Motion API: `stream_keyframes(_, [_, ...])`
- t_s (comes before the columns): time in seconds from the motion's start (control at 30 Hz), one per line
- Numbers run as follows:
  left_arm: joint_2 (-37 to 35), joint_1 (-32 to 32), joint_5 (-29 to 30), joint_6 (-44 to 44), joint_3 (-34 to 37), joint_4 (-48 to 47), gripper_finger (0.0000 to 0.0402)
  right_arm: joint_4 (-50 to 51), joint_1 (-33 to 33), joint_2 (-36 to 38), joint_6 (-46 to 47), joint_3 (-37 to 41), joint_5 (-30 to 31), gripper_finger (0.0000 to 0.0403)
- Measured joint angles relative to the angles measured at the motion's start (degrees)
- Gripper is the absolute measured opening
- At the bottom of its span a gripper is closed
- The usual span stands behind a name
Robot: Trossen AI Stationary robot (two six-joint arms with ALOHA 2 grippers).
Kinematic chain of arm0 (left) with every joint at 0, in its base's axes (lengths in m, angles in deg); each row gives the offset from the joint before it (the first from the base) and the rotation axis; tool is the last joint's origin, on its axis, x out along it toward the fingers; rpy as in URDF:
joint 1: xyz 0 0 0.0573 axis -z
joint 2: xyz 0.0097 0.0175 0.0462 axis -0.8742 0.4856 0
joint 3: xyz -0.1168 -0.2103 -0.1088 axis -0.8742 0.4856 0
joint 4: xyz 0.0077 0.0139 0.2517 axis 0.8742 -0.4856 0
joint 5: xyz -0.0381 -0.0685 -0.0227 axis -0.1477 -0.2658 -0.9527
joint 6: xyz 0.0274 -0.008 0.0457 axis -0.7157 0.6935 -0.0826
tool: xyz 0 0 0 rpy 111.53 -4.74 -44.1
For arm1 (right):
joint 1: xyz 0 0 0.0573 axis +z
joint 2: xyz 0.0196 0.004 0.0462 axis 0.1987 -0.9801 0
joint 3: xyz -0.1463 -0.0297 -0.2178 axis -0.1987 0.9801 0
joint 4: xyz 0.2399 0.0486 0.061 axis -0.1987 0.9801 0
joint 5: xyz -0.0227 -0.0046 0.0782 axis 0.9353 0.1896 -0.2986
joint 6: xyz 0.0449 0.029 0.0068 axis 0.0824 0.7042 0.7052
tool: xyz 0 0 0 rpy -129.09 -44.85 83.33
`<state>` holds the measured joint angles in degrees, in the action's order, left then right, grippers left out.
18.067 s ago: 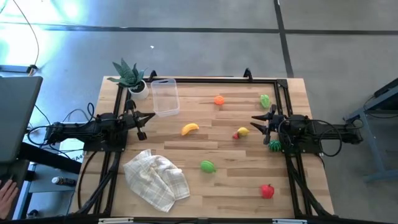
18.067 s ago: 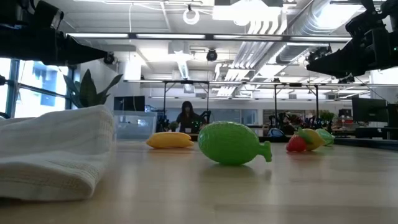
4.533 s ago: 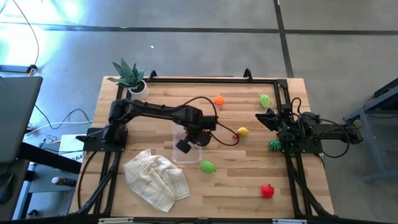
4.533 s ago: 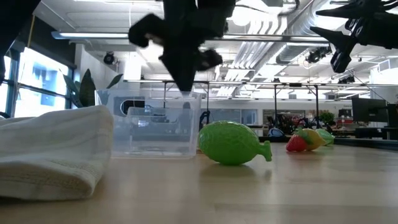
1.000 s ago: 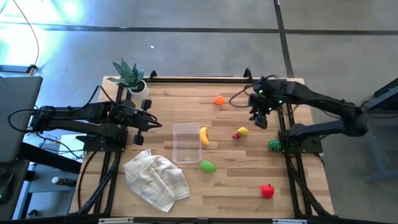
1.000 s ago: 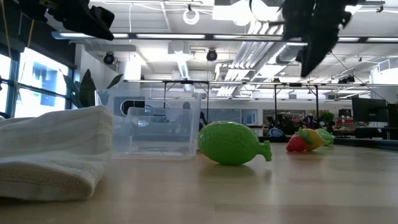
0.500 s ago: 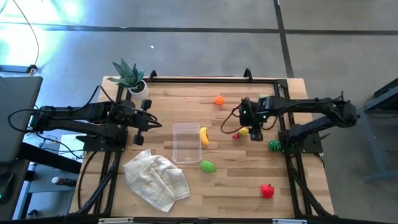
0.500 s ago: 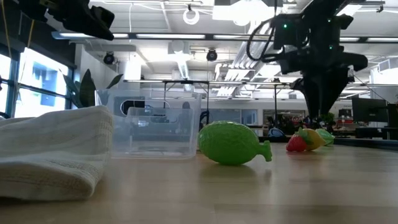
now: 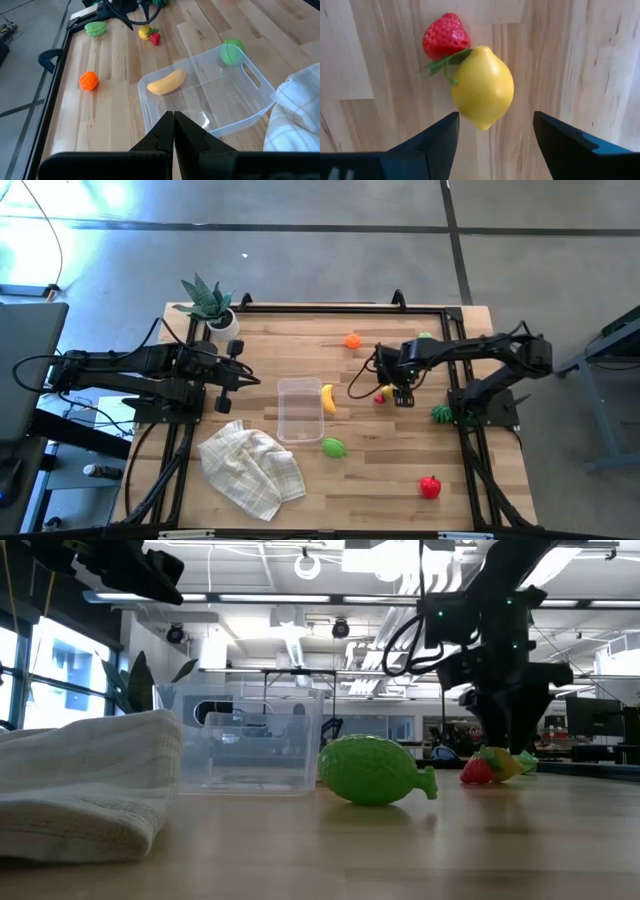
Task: Pick and placing Produce into tupperware
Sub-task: Put the yellow lemon into the transparent bin
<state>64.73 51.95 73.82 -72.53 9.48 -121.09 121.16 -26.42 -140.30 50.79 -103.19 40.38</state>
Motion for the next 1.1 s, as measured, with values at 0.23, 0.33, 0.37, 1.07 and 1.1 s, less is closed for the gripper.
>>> stream_keyframes(0.23, [0.0,0.0,0.0,0.0,0.0,0.0,0.0003,-2.2,0.0,-1.3,-2.2,0.0,-2.1,0.0257])
stream_keyframes(0.33, [0.0,0.0,0.0,0.0,0.0,0.0,0.0003,-3.1,0.0,-2.2,-2.3,0.0,-3.2,0.0257])
stream_keyframes(0.37, [0.0,0.0,0.0,0.0,0.0,0.0,0.0003,-3.3,0.0,-2.7,-2.3,0.0,-3.3,0.0257])
stream_keyframes(1.07, [0.0,0.0,0.0,0.0,0.0,0.0,0.0003,-6.5,0.0,-8.2,-2.2,-0.1,-5.9,0.0257])
stream_keyframes(1.1, [0.0,0.0,0.0,0.0,0.0,0.0,0.0003,-6.6,0.0,-8.2,-2.2,-0.1,-5.9,0.0257])
